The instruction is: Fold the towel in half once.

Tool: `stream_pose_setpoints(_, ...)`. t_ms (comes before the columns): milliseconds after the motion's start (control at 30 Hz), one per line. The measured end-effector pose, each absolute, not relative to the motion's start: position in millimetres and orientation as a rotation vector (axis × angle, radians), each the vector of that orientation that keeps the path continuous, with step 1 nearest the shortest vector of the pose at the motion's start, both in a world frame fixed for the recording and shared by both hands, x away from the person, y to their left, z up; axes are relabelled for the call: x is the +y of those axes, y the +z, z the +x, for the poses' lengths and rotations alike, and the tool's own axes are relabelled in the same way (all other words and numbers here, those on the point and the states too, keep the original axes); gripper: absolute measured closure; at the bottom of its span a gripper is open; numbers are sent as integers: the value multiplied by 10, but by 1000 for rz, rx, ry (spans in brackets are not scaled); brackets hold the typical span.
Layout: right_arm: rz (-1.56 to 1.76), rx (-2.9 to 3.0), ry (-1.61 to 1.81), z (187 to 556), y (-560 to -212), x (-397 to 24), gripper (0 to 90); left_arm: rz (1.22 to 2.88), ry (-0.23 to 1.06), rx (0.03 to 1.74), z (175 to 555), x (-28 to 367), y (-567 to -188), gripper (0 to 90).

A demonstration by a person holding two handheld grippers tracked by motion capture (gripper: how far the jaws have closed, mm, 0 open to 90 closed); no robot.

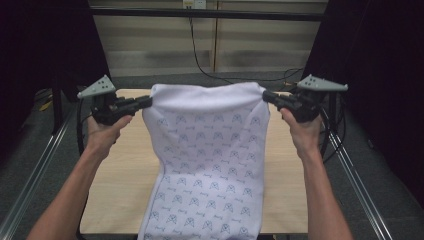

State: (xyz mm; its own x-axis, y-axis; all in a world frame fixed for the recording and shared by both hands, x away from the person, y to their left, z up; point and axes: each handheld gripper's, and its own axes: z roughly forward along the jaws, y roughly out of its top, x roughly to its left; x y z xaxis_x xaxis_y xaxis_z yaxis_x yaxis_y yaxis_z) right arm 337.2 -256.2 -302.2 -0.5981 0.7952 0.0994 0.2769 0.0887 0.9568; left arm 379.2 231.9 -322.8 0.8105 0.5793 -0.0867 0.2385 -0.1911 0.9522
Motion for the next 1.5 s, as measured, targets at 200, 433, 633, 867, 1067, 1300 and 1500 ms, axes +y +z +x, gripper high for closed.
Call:
stream_pose_setpoints(200,1047,2015,1542,2949,-3468,-2529,885,1789,259,650,3493,2402,-3660,854)
stream_pose_setpoints(433,1081,2148,1517,2350,-3974,-2498,884,1858,162,617,2996,2358,-4076,854)
stream_pose_setpoints(633,1150,2299,1447,2010,-4426,-2381,884,1981,22,601,2695,2136,-4485,853)
stream_pose_setpoints(867,1243,2441,1343,1948,-4896,-2290,884,2187,20,647,2619,2023,-4934,853)
stream_pose_setpoints(1067,1267,2481,1261,2097,-5005,-2260,885,2212,93,691,2901,2020,-4989,856)
stream_pose_setpoints(1300,1296,2429,1189,2534,-4999,-2254,886,2171,109,792,3384,2014,-5014,859)
stream_pose_setpoints(1500,1326,2388,1155,2927,-5004,-2301,886,2129,119,840,3749,1955,-5047,858)
